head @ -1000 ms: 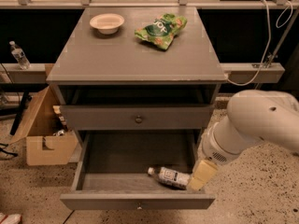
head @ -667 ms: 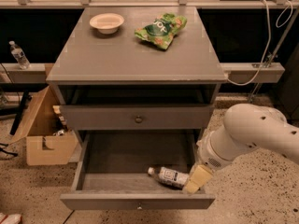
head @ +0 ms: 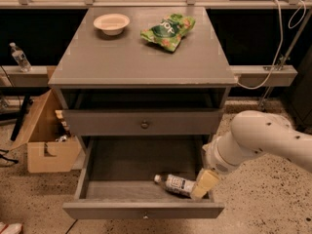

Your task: Pick blue plastic bottle from middle drawer and place on counter

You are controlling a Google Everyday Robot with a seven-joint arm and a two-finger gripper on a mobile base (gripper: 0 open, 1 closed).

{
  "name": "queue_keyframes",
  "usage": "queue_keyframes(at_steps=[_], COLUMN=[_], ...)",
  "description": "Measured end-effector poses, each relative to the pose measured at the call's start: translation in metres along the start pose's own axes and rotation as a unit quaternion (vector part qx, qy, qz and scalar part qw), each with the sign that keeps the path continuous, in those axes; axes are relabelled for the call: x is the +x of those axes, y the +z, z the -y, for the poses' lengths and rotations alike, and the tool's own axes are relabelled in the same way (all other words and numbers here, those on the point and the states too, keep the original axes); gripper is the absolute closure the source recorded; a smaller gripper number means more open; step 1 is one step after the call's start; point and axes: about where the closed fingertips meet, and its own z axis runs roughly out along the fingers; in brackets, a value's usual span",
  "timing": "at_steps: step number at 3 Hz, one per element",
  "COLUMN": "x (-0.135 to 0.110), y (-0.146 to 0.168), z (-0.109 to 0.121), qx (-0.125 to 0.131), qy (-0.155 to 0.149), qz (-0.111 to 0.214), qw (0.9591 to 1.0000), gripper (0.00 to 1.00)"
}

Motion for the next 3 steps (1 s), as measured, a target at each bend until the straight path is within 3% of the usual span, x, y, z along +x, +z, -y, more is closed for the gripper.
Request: queue_keyframes(at_steps=[2,3], x=[-0.003,-0.003], y=[0.073,0.109], z=[0.038,0.043], qx=[-0.018,-0.036], qy=[-0.073,-0.091], qz=[0.029,0.05], qw=[0.9967,0.9939], gripper=[0.0,0.0])
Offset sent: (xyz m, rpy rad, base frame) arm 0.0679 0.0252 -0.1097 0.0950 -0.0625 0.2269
